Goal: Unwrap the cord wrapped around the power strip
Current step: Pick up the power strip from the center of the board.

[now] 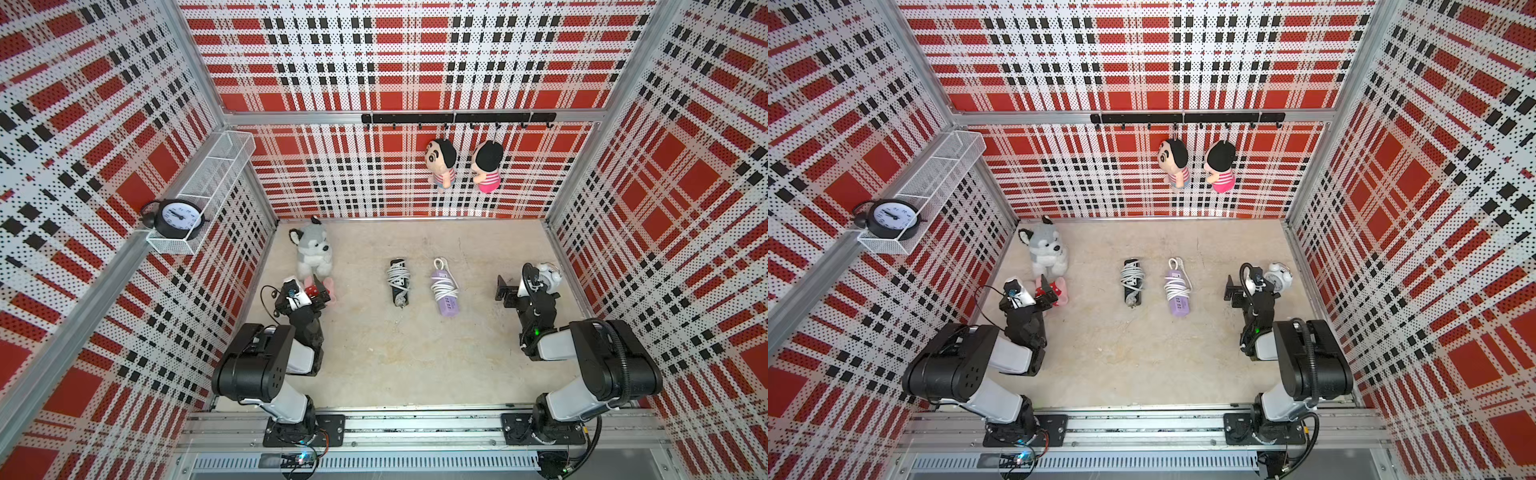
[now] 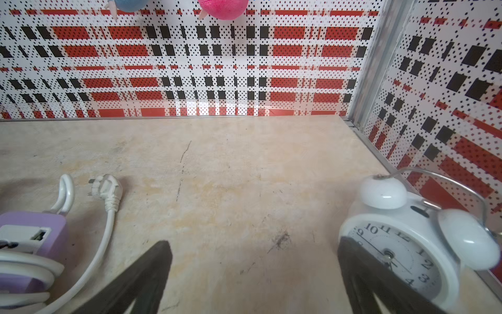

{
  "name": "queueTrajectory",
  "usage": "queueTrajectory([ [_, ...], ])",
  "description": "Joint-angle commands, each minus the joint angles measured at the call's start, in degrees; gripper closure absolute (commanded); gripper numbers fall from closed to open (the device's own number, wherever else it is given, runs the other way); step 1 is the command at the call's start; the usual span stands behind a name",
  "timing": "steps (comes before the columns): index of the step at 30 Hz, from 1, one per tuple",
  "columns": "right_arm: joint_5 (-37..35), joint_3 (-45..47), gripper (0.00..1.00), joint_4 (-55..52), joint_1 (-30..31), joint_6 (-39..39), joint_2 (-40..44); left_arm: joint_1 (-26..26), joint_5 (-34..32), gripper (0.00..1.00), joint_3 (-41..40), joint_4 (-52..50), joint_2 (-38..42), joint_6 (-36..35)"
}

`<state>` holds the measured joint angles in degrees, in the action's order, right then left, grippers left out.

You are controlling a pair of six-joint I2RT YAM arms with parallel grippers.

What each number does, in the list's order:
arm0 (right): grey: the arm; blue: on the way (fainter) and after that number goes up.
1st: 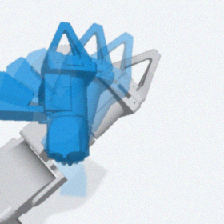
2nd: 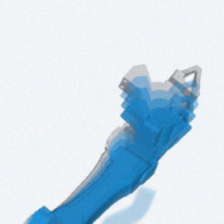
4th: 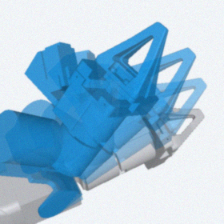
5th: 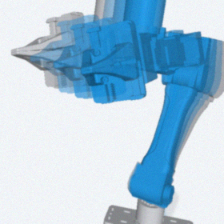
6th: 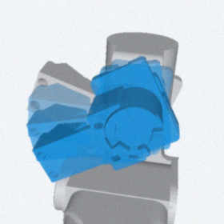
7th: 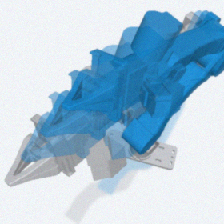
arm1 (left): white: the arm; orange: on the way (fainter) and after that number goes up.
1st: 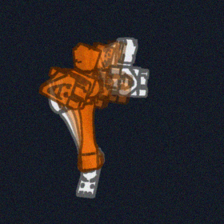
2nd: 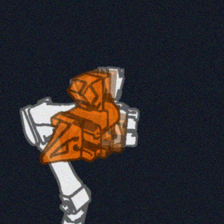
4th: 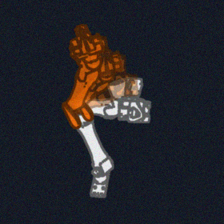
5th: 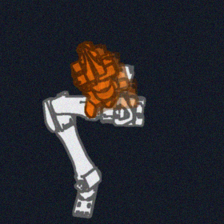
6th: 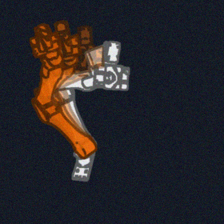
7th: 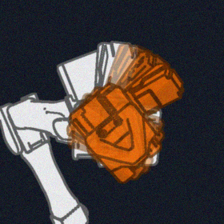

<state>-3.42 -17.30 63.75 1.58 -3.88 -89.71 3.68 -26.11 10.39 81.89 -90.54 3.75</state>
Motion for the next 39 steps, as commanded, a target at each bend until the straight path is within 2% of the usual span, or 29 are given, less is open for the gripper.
queueTrajectory([
  [1,0.3,0.33,0.0,1.57,-0.61,0.37,-0.2,-0.39,0.53,0.02,0.59,1.08,-0.14,-0.02],
  [31,-0.33,-0.2,0.0,0.71,-0.6,-0.12,0.54,-0.78,1.68,0.02,0.85,0.17,0.24,0.29],
  [33,-2.65,-3.09,0.0,-9.8,-0.47,-0.34,6.89,0.33,-0.37,0.02,1.42,-1.67,2.05,-0.56],
  [36,-7.1,-10.37,0.0,-31.12,1.22,-0.1,15.42,4.28,-3.92,0.02,6.72,-16.57,9.6,-4.34],
  [39,-12.16,-18.07,0.0,-50.8,4.26,-2.38,18.99,8.45,-6.11,0.02,12.51,-27.56,14.73,-6.13],
])
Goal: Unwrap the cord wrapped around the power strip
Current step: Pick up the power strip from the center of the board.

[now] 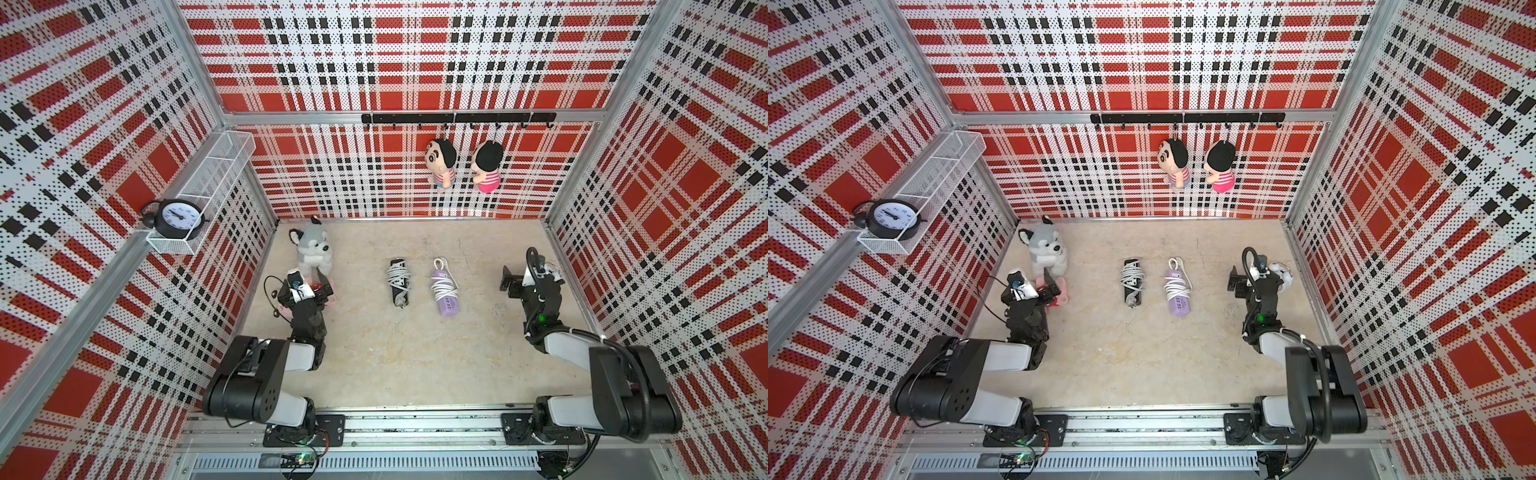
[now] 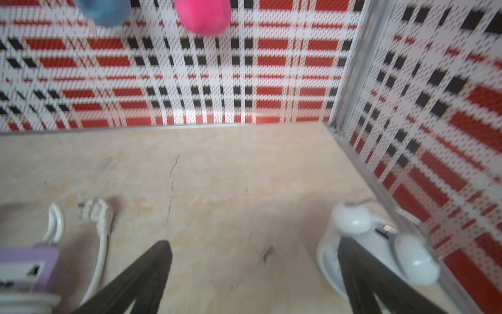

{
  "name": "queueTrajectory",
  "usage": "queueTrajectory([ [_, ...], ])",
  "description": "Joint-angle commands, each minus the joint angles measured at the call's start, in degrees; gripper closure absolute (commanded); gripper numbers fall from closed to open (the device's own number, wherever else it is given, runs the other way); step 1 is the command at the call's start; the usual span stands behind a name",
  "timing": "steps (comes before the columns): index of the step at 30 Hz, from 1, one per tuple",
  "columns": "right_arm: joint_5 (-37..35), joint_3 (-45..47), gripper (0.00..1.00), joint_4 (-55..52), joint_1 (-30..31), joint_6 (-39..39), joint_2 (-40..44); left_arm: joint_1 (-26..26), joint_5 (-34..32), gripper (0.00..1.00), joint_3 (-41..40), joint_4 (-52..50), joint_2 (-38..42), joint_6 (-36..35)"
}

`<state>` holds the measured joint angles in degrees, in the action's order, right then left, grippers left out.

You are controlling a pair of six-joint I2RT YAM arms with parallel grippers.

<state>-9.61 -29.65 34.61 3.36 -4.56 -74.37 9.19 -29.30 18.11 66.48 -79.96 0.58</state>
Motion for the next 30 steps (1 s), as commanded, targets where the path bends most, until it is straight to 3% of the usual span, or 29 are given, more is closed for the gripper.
queueTrajectory([
  [1,-7.15,-8.15,0.0,-27.62,3.6,-2.87,3.87,4.11,-3.16,0.02,6.87,-15.95,5.05,-2.58],
  [3,-7.3,-13.21,0.0,-28.48,6.05,-3.02,2.93,7.73,-4.23,0.02,11.42,-24.56,6.32,-0.59],
  [4,-6.33,-16.09,0.01,-41.83,7.45,-6.39,1.84,8.91,-4.19,0.02,12.91,-27.27,6.63,0.18],
  [6,-3.35,-21.15,0.03,-54.82,11.26,-9.88,-0.61,11.91,-4.81,0.02,15.7,-32.81,7.3,1.74],
  [11,9.1,-28.12,0.09,-67.16,20.6,-11.53,-6.2,18.31,-5.07,0.02,20.44,-42.47,9.42,6.35],
  [15,19.42,-29.31,0.2,-67.31,22.85,-13.23,-9.56,19.45,0.1,0.02,22.72,-48.23,11.7,13.11],
  [19,20.62,-30.33,0.3,-65.69,23.35,-14.16,-13.91,19.44,3.71,0.02,21.99,-49.96,13.96,17.97],
  [25,20.84,-32.02,0.19,-63.82,23.36,-14.29,-20.41,19.48,7.33,0.02,18.42,-49.06,17.3,20.34],
  [28,21.03,-31.92,0.19,-63.08,23.39,-15.03,-22.4,19.39,7.01,0.02,17.44,-50.01,19.31,20.34],
  [30,21.27,-31.59,0.26,-61.73,23.39,-15.86,-23.24,19.22,7.13,0.02,16.58,-50.05,20.79,21.85],
])
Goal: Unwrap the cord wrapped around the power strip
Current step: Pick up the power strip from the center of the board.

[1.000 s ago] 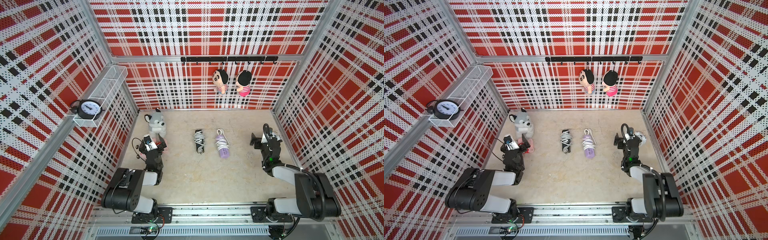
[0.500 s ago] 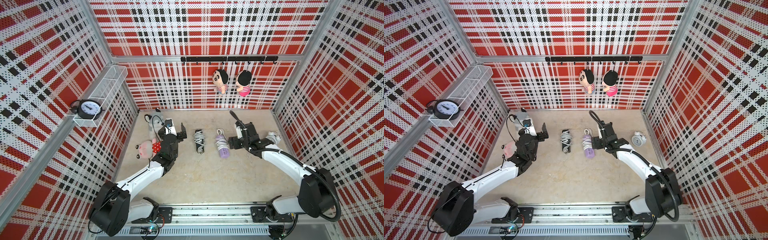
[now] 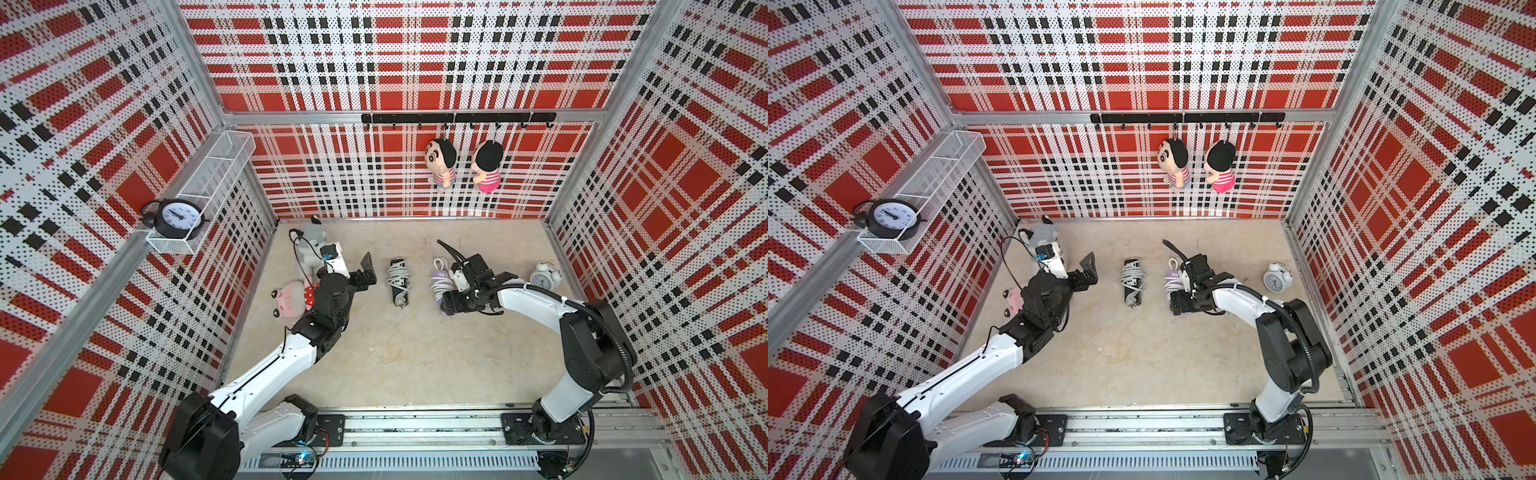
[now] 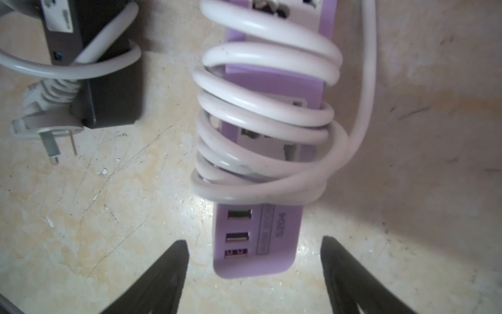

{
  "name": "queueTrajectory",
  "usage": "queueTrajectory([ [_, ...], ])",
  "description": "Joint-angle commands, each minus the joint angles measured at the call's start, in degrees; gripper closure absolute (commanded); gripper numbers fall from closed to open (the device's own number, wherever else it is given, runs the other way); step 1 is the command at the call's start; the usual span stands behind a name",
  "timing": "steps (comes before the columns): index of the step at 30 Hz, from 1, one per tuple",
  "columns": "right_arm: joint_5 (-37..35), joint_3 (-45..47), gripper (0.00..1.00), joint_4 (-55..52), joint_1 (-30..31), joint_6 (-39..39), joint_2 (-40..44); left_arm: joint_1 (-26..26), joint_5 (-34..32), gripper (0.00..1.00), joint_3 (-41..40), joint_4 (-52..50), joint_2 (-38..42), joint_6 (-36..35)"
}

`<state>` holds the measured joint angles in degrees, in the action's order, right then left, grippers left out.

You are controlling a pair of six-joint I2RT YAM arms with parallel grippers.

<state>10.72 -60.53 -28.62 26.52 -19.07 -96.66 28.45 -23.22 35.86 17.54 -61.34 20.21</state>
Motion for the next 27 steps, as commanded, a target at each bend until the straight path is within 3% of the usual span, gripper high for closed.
queueTrajectory([
  [1,1.37,-0.73,0.31,2.24,0.28,-1.7,-1.35,-0.19,1.44,0.02,-1.68,-0.94,2.91,2.69],
  [3,1.84,-0.73,0.34,3.84,0.3,-2.6,-1.89,-0.55,2.31,0.02,-2.34,-0.75,4.04,3.59],
  [10,0.82,0.31,0.27,6.51,0.78,-3.76,-3.8,-1.22,4.67,0.02,-3.21,-0.7,5.28,5.59],
  [14,-0.36,1.1,0.27,7.79,1.44,-4.04,-4.38,-1.42,5.33,0.02,-4.03,0.35,5.19,8.06],
  [20,-2.38,1.36,0.42,7.4,1.6,-3.96,-3.92,-1.4,7.21,0.02,-4.23,1.34,5.51,11.53],
  [27,-4.51,4.02,0.53,7.64,1.78,-2.28,1.98,-0.03,10.39,0.02,-5.01,3.9,2.82,18.54],
])
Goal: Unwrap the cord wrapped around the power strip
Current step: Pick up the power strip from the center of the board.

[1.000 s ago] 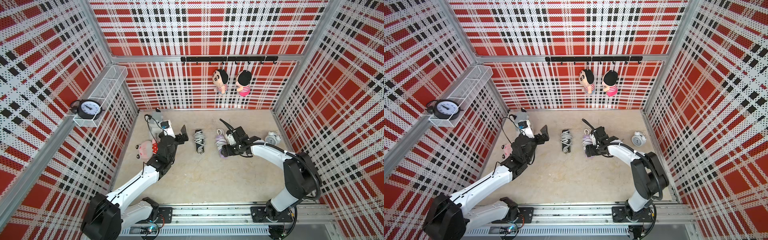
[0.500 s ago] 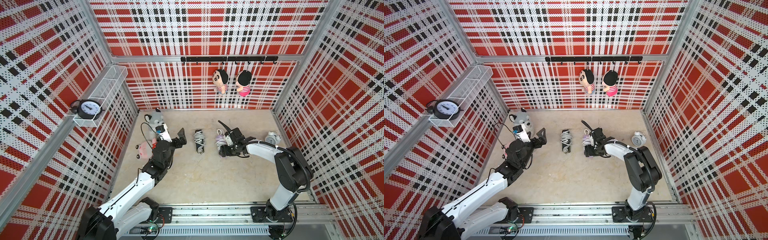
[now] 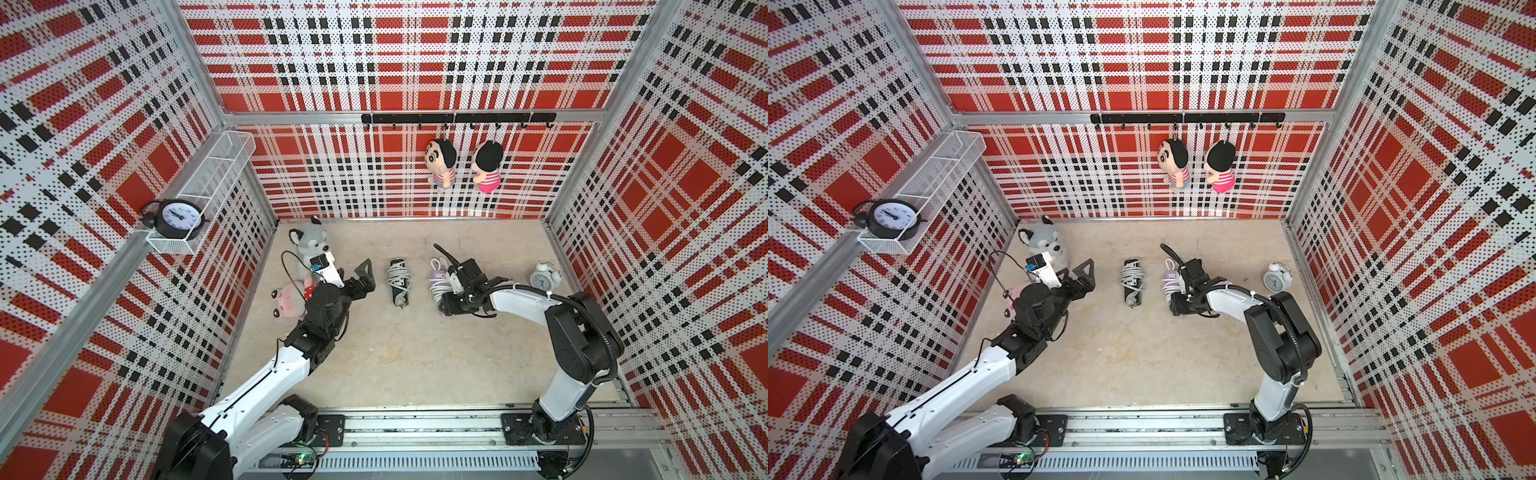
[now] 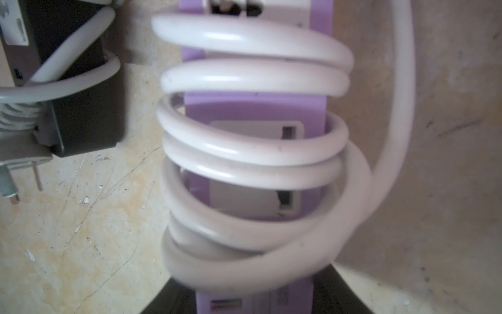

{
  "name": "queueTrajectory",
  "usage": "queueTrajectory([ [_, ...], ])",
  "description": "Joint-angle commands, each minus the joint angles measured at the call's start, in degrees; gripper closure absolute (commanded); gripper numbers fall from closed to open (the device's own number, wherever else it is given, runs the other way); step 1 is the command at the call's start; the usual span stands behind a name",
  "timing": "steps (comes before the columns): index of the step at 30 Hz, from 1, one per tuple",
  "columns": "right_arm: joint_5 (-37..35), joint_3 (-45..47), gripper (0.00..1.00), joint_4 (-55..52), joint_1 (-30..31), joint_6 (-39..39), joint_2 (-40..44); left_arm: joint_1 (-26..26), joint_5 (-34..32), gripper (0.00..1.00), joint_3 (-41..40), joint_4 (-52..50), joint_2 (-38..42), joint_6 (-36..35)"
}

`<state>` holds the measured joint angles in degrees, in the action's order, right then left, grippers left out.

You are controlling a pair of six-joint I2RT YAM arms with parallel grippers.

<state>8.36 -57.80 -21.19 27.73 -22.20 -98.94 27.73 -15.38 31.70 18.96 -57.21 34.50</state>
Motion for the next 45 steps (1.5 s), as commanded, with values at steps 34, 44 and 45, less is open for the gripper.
queueTrajectory([
  [34,-6.24,19.13,0.82,35.01,10.3,27.53,23.0,6.2,31.55,0.02,5.15,36.33,-34.64,24.58],
  [44,-4.43,19.13,0.81,35.64,11.47,28.19,23.65,6.21,30.85,0.13,8.71,33.47,-38.15,21.91],
  [45,-4.08,19.05,0.81,35.57,11.48,28.1,23.7,6.2,30.89,0.18,8.89,33.51,-38.31,21.76],
])
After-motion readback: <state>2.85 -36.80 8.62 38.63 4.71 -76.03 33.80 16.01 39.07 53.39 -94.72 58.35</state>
